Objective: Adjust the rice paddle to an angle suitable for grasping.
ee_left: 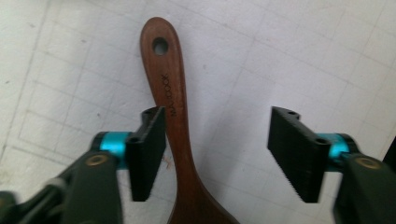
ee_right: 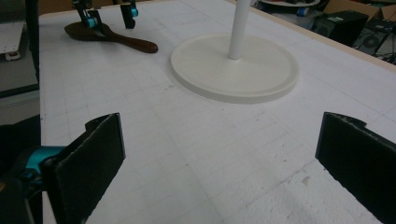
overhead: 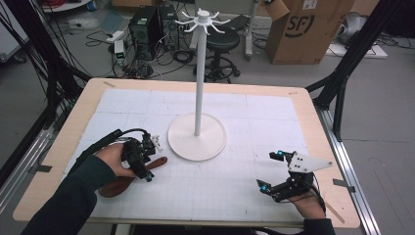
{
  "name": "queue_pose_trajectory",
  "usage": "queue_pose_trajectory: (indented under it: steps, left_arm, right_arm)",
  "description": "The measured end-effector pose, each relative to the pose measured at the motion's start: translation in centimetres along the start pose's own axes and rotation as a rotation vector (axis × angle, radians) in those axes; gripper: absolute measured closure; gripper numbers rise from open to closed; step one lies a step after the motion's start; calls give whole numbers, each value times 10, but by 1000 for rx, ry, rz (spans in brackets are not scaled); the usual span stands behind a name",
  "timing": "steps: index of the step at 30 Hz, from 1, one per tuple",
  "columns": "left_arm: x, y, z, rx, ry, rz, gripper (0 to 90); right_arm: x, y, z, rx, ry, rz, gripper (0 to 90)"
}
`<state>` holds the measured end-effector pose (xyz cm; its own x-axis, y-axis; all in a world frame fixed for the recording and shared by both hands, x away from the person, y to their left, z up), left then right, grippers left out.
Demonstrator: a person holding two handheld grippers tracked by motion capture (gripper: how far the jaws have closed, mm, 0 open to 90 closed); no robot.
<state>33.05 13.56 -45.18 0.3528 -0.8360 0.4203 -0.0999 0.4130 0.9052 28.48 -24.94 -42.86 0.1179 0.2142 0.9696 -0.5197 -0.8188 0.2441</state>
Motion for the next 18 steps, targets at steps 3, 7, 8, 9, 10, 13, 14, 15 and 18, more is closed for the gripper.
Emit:
queue_pose_trajectory:
  steps: [3, 7, 8, 9, 10, 13, 14, 15, 18]
  left_arm:
    - [-4, 4, -1, 9, 11, 25, 236]
    - [-9, 7, 1, -7, 44, 50, 196]
    - [-12, 8, 1, -13, 41, 44, 188]
    - [-13, 8, 2, -6, 47, 52, 156]
    - [-15, 9, 2, 3, 36, 47, 127]
    - [-18, 10, 4, 32, 49, 57, 22]
    - [-19, 10, 4, 38, 61, 70, 16]
    - [-19, 12, 3, 46, 60, 72, 16]
    - [-21, 15, 4, 41, 76, 89, 16]
  right_arm:
    - [0, 0, 0, -1, 3, 0, 5]
    - [0, 0, 0, 3, 4, 2, 5]
    - [0, 0, 0, 3, 5, 3, 5]
    - [0, -1, 0, 1, 7, 4, 5]
    - [0, -1, 0, 4, 7, 2, 5]
    - [1, -1, 0, 5, 7, 3, 5]
    - [1, -2, 1, 2, 7, 6, 5]
    - [1, -2, 1, 3, 5, 7, 5]
    - [2, -3, 1, 3, 0, 5, 5]
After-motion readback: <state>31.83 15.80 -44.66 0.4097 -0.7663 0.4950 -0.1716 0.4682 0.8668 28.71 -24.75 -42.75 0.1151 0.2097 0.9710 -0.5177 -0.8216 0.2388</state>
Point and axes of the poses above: each handheld gripper's, and its own axes: y roughly backward along the jaws, x roughly out of its top, z roughly to its right, the point moved 7 cm from there along -y, roughly forward along the jaws, and after that the axes turned 10 degrees about z, right-handed, at the moved point
